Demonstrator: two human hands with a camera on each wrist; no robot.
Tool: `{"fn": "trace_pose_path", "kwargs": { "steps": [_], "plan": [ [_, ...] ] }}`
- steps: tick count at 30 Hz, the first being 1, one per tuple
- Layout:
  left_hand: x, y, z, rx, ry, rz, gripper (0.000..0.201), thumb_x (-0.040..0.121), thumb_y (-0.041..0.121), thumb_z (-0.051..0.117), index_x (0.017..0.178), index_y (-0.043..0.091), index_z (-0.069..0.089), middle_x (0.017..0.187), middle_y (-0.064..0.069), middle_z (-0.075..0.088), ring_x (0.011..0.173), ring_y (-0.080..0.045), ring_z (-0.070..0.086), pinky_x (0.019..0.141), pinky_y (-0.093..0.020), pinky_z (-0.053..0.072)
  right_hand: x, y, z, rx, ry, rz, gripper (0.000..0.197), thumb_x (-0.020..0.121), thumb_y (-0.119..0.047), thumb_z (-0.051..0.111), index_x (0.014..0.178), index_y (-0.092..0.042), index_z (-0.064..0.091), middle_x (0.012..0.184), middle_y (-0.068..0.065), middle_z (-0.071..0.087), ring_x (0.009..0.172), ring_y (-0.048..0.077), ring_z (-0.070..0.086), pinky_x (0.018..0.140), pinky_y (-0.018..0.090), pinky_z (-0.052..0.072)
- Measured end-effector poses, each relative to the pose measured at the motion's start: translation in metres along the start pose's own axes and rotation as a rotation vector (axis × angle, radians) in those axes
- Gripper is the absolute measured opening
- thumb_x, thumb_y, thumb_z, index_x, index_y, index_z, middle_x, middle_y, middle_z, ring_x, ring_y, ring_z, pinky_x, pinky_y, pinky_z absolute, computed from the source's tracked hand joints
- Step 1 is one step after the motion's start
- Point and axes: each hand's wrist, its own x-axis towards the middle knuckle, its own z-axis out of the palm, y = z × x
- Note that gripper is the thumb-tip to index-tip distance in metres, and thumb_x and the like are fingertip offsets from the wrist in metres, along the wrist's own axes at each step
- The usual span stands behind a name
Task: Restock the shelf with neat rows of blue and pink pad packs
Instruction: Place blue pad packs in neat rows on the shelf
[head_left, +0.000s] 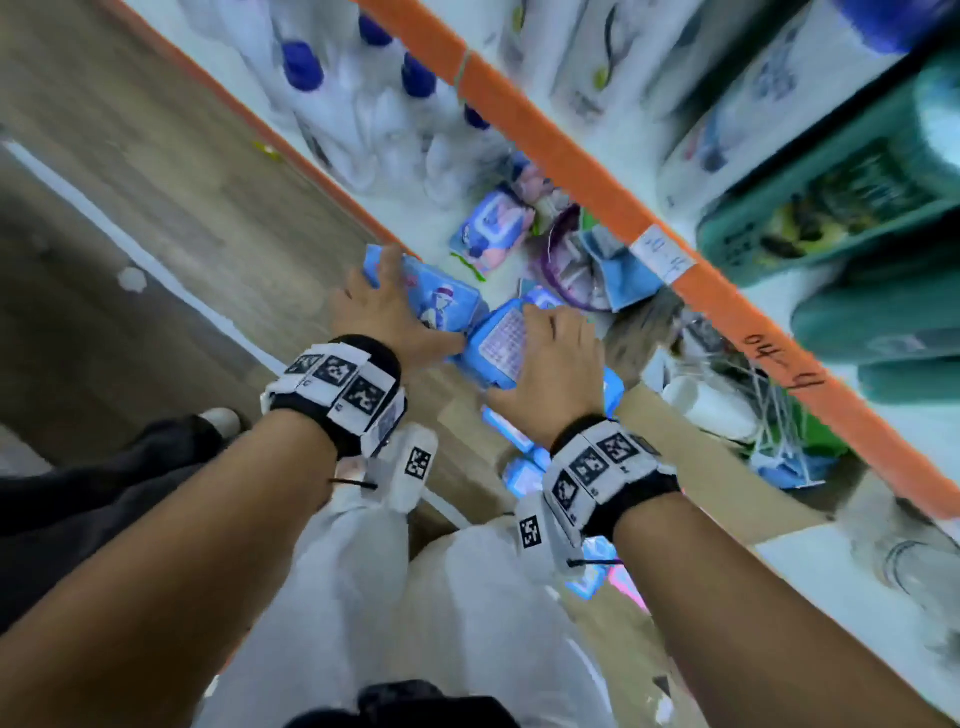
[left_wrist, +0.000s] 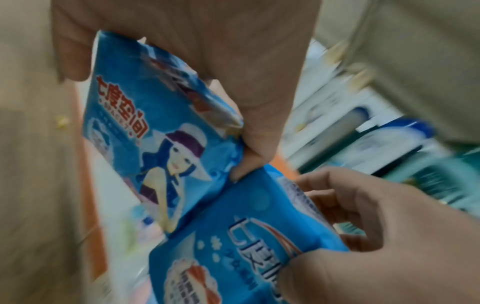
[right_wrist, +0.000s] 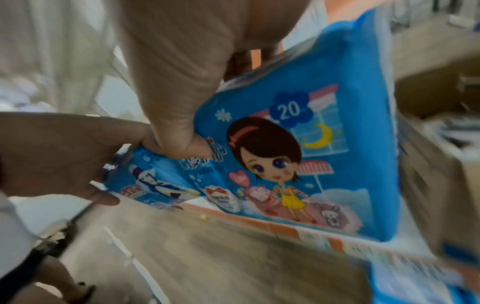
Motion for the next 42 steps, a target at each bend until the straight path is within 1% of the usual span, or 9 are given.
{"fn": "trace_pose_path", "kwargs": {
  "steps": [5, 8, 16, 19, 21, 27, 32, 36, 42],
  "plan": [
    [-0.081, 0.093, -0.133, 0.039, 0.174, 0.201, 0.107, 0.054, 0.052, 0.072, 0.142, 0.021, 0.020, 0.132, -0.019, 0.031, 0.122, -0.035, 0.035, 0.100, -0.039, 0.031, -0.033, -0.041, -0.162, -0.036, 0.209, -0.152, 0.082, 0.060, -0.049, 0.066, 0.127, -0.008, 0.044, 0.116, 0.013, 0.044, 0.108, 0.031, 0.041, 0.089, 0.037, 0.027],
    [-0.121, 0.139, -0.190, 0.009, 0.305, 0.316, 0.104, 0.058, 0.047, 0.074, 0.144, 0.022, 0.021, 0.133, -0.020, 0.029, 0.124, -0.037, 0.034, 0.104, -0.041, 0.031, -0.054, -0.052, -0.244, -0.049, 0.356, -0.235, 0.075, 0.056, -0.042, 0.069, 0.120, -0.006, 0.050, 0.105, 0.013, 0.047, 0.097, 0.031, 0.044, 0.081, 0.038, 0.034],
    [-0.178, 0.246, -0.264, -0.026, 0.430, 0.570, 0.121, 0.035, 0.068, 0.055, 0.142, 0.025, 0.019, 0.134, -0.015, 0.034, 0.124, -0.032, 0.039, 0.105, -0.038, 0.034, -0.096, -0.035, -0.386, -0.133, 0.569, -0.260, 0.079, 0.055, -0.038, 0.073, 0.125, -0.009, 0.052, 0.106, 0.014, 0.050, 0.097, 0.033, 0.046, 0.083, 0.037, 0.036],
    [-0.176, 0.284, -0.277, -0.014, 0.430, 0.606, 0.118, 0.029, 0.074, 0.045, 0.136, 0.027, 0.028, 0.128, -0.011, 0.034, 0.116, -0.032, 0.045, 0.100, -0.036, 0.036, -0.095, -0.027, -0.419, -0.139, 0.589, -0.190, 0.084, 0.052, -0.045, 0.058, 0.129, -0.012, 0.048, 0.108, 0.010, 0.046, 0.101, 0.030, 0.043, 0.085, 0.035, 0.034],
    [-0.166, 0.311, -0.283, 0.042, 0.368, 0.600, 0.112, 0.037, 0.075, 0.052, 0.136, 0.029, 0.026, 0.132, -0.011, 0.030, 0.116, -0.036, 0.046, 0.097, -0.037, 0.039, -0.088, -0.020, -0.436, -0.137, 0.581, -0.141, 0.086, 0.053, -0.043, 0.055, 0.132, -0.014, 0.044, 0.111, 0.009, 0.044, 0.106, 0.028, 0.040, 0.091, 0.035, 0.035],
    [-0.122, 0.398, -0.283, 0.272, 0.258, 0.630, 0.097, 0.059, 0.069, 0.061, 0.138, 0.022, 0.030, 0.144, -0.018, 0.023, 0.125, -0.036, 0.041, 0.094, -0.035, 0.039, -0.056, 0.009, -0.473, -0.107, 0.586, 0.005, 0.073, 0.063, -0.030, 0.072, 0.129, -0.016, 0.046, 0.112, 0.006, 0.042, 0.110, 0.026, 0.037, 0.094, 0.033, 0.032],
    [-0.085, 0.443, -0.267, 0.450, 0.199, 0.633, 0.098, 0.065, 0.070, 0.059, 0.139, 0.014, 0.029, 0.147, -0.018, 0.019, 0.125, -0.037, 0.041, 0.082, -0.039, 0.041, -0.025, 0.027, -0.495, -0.171, 0.414, 0.089, 0.073, 0.064, -0.032, 0.075, 0.129, -0.017, 0.044, 0.118, 0.007, 0.040, 0.115, 0.023, 0.034, 0.094, 0.029, 0.033],
    [-0.062, 0.456, -0.249, 0.471, 0.194, 0.587, 0.110, 0.069, 0.083, 0.041, 0.148, 0.011, 0.013, 0.150, -0.021, 0.015, 0.135, -0.039, 0.026, 0.102, -0.048, 0.033, -0.014, 0.044, -0.504, -0.144, 0.334, 0.134, 0.070, 0.069, -0.030, 0.077, 0.129, -0.014, 0.045, 0.123, 0.009, 0.043, 0.119, 0.023, 0.039, 0.100, 0.028, 0.032],
    [-0.059, 0.469, -0.245, 0.513, 0.227, 0.588, 0.112, 0.071, 0.085, 0.030, 0.148, 0.008, 0.006, 0.150, -0.022, 0.008, 0.132, -0.043, 0.029, 0.101, -0.052, 0.035, 0.001, 0.054, -0.513, -0.163, 0.296, 0.161, 0.069, 0.077, -0.026, 0.071, 0.137, -0.014, 0.040, 0.132, 0.009, 0.042, 0.123, 0.023, 0.039, 0.101, 0.024, 0.029]
  ]
}}
